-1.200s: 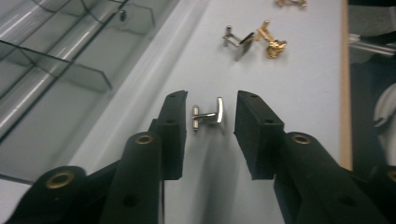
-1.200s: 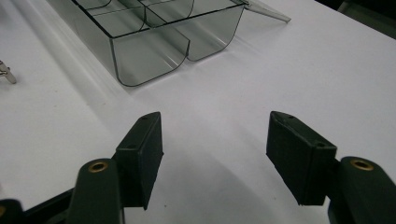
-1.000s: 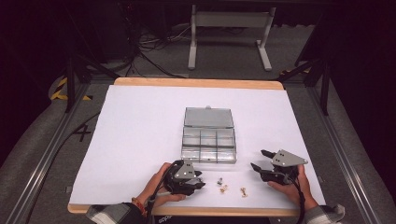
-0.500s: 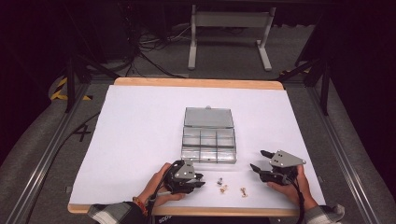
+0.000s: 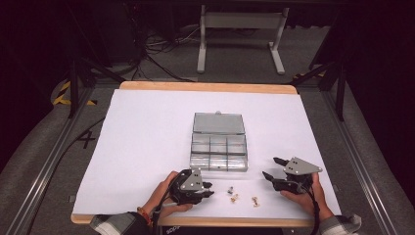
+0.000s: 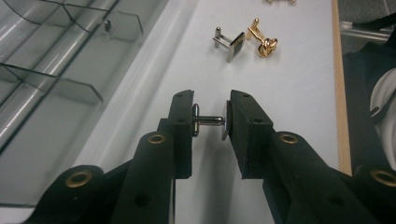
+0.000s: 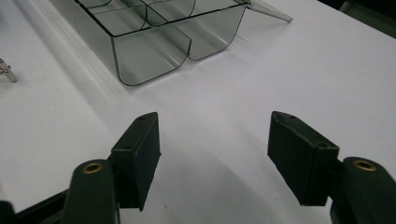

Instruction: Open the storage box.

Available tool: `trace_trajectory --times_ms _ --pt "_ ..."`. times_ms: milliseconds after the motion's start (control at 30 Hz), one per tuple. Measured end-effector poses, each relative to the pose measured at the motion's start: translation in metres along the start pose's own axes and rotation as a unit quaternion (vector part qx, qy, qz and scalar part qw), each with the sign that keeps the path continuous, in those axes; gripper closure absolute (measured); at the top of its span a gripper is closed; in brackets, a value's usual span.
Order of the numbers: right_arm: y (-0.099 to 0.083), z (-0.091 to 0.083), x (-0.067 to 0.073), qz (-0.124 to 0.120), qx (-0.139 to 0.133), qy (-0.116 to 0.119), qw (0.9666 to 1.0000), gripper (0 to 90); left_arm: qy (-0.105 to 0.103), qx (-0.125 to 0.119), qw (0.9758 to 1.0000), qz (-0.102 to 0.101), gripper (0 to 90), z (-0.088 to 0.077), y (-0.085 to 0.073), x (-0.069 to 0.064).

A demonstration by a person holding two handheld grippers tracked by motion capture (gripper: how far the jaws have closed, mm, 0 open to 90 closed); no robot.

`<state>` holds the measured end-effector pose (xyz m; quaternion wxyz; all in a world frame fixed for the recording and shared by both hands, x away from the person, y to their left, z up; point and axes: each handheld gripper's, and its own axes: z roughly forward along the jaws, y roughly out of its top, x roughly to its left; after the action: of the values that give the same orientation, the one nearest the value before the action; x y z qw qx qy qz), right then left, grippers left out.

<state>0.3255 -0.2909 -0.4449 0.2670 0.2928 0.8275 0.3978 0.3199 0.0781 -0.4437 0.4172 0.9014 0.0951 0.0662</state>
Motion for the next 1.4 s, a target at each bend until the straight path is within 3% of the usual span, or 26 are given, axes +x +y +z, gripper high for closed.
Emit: trace_trajectory --times_ms 100,300,667,900,1067,1400 --pt "0.000 -0.001 -0.001 0.003 -0.005 0.001 1.0000 33.8 0.012 -0.019 0.9997 -0.013 71.5 -0.009 0.001 0.004" --pt "-0.001 -0.002 -0.002 0.013 -0.015 0.006 0.9998 30.4 0.028 -0.047 0.9984 -0.017 71.5 -0.024 0.008 0.008" --pt "-0.001 -0.002 -0.003 0.021 -0.018 -0.001 0.9996 27.5 0.056 -0.087 0.9937 -0.043 71.5 -0.041 0.014 0.034" --pt "-0.001 -0.002 -0.003 0.020 -0.018 -0.001 0.9996 26.7 0.066 -0.092 0.9921 -0.054 71.5 -0.043 0.018 0.052" --pt "-0.001 -0.002 -0.003 0.028 -0.019 -0.008 0.9994 25.0 0.067 -0.073 0.9937 -0.052 71.5 -0.040 0.022 0.067" --pt "-0.002 -0.003 -0.004 0.032 -0.023 -0.009 0.9992 22.7 0.072 -0.059 0.9941 -0.056 71.5 -0.034 0.029 0.088"
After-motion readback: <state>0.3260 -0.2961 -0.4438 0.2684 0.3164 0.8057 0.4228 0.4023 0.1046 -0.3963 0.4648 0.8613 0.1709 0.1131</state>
